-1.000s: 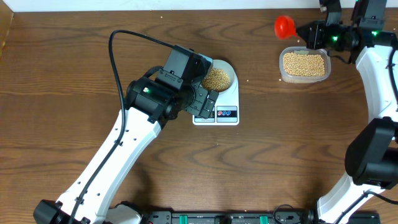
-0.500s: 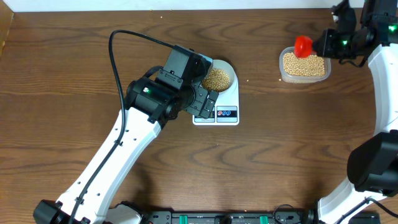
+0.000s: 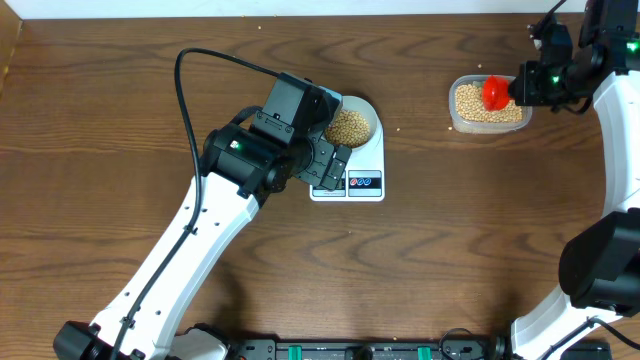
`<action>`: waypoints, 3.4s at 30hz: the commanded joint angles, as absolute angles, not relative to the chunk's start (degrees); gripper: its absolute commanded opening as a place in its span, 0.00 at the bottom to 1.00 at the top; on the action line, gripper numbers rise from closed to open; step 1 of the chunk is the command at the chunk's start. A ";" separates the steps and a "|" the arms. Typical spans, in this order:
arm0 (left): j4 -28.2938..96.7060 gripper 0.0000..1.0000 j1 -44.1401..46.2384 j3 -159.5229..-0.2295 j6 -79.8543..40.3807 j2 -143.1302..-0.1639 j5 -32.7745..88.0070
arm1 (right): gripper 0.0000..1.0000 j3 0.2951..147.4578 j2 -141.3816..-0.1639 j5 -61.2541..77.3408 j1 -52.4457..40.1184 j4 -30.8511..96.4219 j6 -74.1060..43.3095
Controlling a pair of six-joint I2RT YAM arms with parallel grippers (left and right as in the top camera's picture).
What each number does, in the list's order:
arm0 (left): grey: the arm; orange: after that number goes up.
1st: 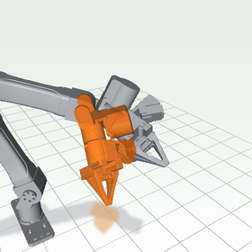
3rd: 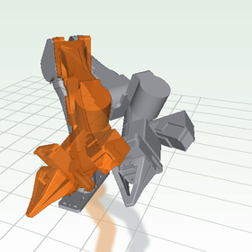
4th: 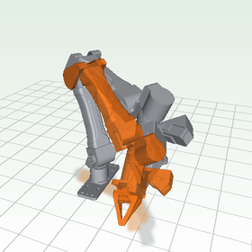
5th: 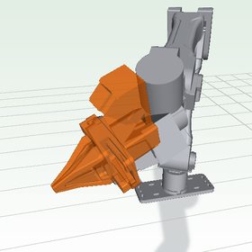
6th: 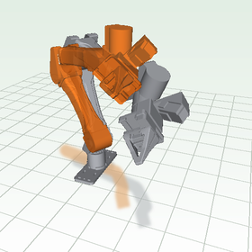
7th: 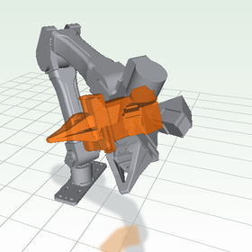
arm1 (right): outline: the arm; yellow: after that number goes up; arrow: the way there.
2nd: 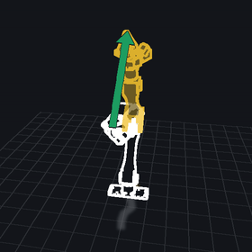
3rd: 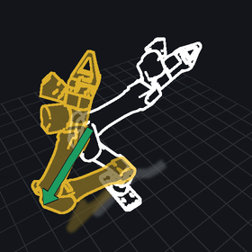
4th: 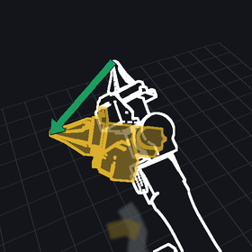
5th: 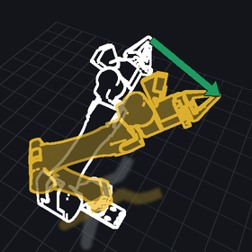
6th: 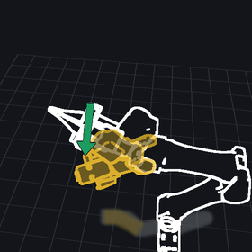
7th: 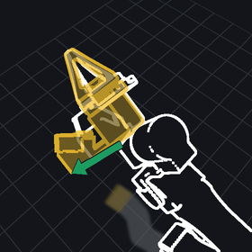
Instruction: Scoop item into bowl and weigh 50g on scale
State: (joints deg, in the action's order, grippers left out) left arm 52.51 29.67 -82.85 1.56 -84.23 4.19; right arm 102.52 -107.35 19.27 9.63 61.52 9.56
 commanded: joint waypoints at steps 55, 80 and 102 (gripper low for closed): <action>52.69 0.98 29.54 -82.28 2.13 -84.62 4.29 | 0.01 101.58 -114.93 46.13 20.05 54.65 11.00; 52.69 0.98 29.54 -82.28 2.13 -84.62 4.29 | 0.01 101.56 -114.78 50.94 0.86 55.83 33.41; 52.69 0.98 29.54 -82.28 2.13 -84.62 4.29 | 0.01 101.56 -114.78 43.62 -10.68 49.87 61.82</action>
